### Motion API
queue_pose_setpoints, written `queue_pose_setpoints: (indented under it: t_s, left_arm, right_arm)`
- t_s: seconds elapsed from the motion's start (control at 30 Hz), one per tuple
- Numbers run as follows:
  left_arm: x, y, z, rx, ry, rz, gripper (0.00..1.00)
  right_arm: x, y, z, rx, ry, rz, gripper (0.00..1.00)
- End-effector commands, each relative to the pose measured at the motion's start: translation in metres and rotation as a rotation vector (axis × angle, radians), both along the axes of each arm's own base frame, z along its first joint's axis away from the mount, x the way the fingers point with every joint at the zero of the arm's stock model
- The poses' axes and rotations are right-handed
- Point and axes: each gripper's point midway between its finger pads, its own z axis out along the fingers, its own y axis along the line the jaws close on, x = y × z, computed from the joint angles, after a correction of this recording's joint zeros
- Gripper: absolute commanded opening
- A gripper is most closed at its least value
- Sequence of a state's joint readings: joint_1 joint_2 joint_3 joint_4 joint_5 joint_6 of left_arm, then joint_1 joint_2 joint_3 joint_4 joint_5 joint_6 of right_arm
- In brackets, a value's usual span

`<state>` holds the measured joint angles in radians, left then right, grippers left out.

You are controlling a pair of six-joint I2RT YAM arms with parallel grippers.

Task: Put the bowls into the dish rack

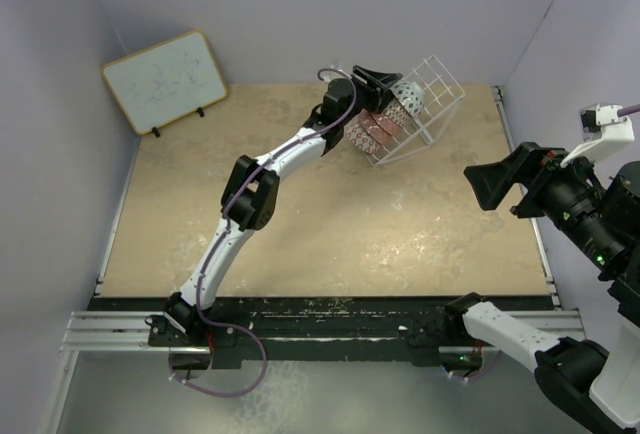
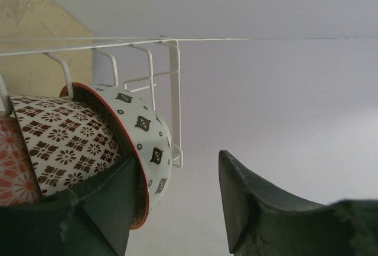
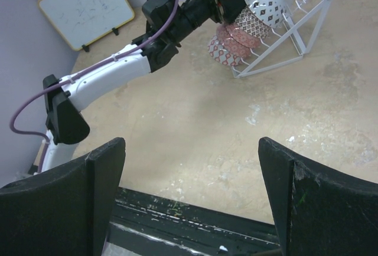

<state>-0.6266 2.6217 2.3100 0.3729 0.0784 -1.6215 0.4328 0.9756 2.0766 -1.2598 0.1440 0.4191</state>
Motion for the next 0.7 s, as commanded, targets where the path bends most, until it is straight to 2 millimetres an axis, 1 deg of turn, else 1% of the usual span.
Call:
queue_pose_setpoints:
  t_s: [0.0, 0.1, 0.23, 0.33, 0.43, 0.53, 0.67]
  left_arm:
    - [-0.006, 0.025, 0.066, -0.044, -0.067, 0.014, 0.61]
    - [-0.006, 0.029, 0.059, -0.032, -0.047, 0.010, 0.65]
    - [-0.008, 0.038, 0.059, -0.020, -0.046, 0.017, 0.70]
    - [-0.009, 0.049, 0.066, -0.008, -0.065, 0.024, 0.75]
    - [-0.013, 0.059, 0.075, 0.006, -0.088, 0.028, 0.85]
    - [-0.019, 0.067, 0.087, 0.019, -0.115, 0.024, 1.00]
    - [-0.030, 0.078, 0.097, 0.062, -0.157, -0.008, 0.99]
  right_arm:
    - [0.006, 0.000, 0.002, -0.001, -0.012, -0.010, 0.96]
    - [0.007, 0.002, 0.001, 0.000, -0.009, -0.006, 0.96]
    - [0.007, 0.003, 0.003, 0.007, -0.013, -0.003, 0.96]
    - [0.007, 0.003, 0.004, 0.010, -0.016, 0.000, 0.96]
    - [0.008, 0.004, 0.005, 0.010, -0.017, -0.001, 0.96]
    - [0.009, 0.006, 0.005, 0.016, -0.021, 0.007, 0.96]
    - [0.010, 0.009, 0.007, 0.027, -0.026, 0.016, 0.96]
